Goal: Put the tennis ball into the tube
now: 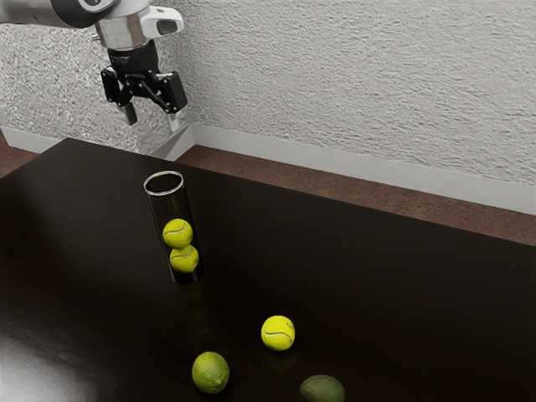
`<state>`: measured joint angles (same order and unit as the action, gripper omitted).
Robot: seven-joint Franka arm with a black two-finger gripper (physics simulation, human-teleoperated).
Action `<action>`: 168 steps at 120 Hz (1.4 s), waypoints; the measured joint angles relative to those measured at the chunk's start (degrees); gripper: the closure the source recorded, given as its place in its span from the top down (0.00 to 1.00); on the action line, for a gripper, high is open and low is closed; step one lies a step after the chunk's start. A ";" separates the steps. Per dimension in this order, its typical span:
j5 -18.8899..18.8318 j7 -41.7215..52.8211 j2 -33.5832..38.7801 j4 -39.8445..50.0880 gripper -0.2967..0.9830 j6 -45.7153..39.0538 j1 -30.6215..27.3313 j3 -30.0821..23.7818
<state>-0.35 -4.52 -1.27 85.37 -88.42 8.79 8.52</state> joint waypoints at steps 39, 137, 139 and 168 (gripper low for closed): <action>0.05 1.05 5.51 4.44 0.77 0.62 -2.32 -2.66; 6.88 0.96 4.79 31.96 0.77 -22.91 0.12 -17.70; 6.91 0.95 4.70 32.60 0.77 -23.44 0.14 -17.90; 7.55 1.02 -0.14 36.88 0.77 -30.00 -0.54 -20.78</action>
<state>7.20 -3.50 -1.42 122.25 -118.42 8.25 -12.26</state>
